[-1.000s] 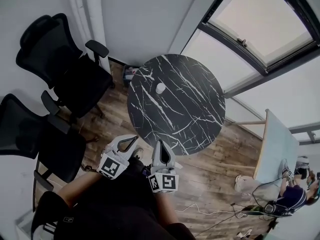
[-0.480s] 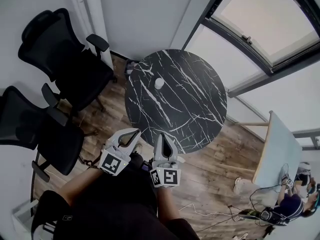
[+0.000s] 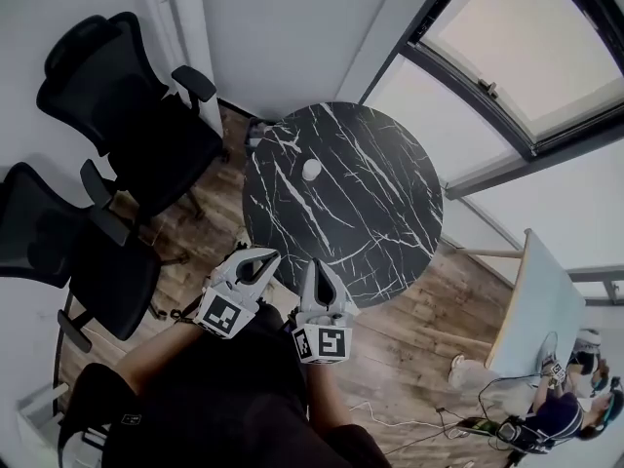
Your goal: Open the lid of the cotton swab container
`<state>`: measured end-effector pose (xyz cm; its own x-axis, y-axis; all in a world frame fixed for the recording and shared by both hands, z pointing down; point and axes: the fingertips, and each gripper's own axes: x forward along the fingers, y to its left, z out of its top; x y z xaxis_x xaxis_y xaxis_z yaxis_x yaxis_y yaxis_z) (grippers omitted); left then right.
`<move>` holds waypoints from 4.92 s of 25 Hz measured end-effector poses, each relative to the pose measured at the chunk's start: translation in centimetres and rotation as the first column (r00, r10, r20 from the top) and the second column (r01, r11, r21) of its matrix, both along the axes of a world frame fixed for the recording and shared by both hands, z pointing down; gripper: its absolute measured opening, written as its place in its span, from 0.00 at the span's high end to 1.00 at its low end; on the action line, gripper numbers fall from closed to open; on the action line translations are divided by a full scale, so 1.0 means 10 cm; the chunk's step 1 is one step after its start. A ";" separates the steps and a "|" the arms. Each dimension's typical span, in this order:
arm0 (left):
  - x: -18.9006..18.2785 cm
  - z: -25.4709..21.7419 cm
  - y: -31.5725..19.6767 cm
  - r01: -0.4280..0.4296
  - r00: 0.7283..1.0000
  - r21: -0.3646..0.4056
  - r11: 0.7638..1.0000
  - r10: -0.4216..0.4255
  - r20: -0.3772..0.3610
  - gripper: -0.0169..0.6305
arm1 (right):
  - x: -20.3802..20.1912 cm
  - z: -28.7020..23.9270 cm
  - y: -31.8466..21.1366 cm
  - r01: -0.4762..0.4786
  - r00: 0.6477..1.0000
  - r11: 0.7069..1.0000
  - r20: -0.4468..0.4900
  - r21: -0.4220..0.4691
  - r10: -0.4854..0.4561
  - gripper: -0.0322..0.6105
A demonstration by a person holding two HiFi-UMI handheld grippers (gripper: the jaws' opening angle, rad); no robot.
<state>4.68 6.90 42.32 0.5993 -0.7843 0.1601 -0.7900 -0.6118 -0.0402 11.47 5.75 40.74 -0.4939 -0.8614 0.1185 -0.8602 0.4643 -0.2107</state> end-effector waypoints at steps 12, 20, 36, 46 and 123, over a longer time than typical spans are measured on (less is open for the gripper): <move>0.06 0.13 -0.54 -0.045 0.999 -0.003 0.999 0.045 -0.008 0.97 | 0.13 -0.01 -0.42 -0.061 0.998 0.998 -0.006 0.002 0.061 0.96; 0.06 0.33 -0.87 -0.064 0.998 -0.031 0.997 0.064 0.001 0.97 | 0.17 0.11 -0.71 -0.072 0.997 0.997 -0.015 -0.023 0.071 0.96; -0.15 0.86 -1.38 -0.089 0.994 -0.142 0.986 0.096 0.043 0.97 | -0.04 0.47 -1.41 -0.070 0.996 0.992 -0.062 -0.105 0.063 0.96; -0.30 1.26 -1.59 -0.117 0.990 -0.190 0.975 0.129 0.055 0.97 | -0.21 0.81 -1.69 -0.075 0.993 0.986 -0.101 -0.150 0.060 0.96; 0.10 3.51 -2.75 -0.334 0.860 -0.390 0.858 0.447 0.246 0.63 | -0.24 2.58 -2.38 -0.174 0.984 0.900 -0.107 -0.400 0.143 0.96</move>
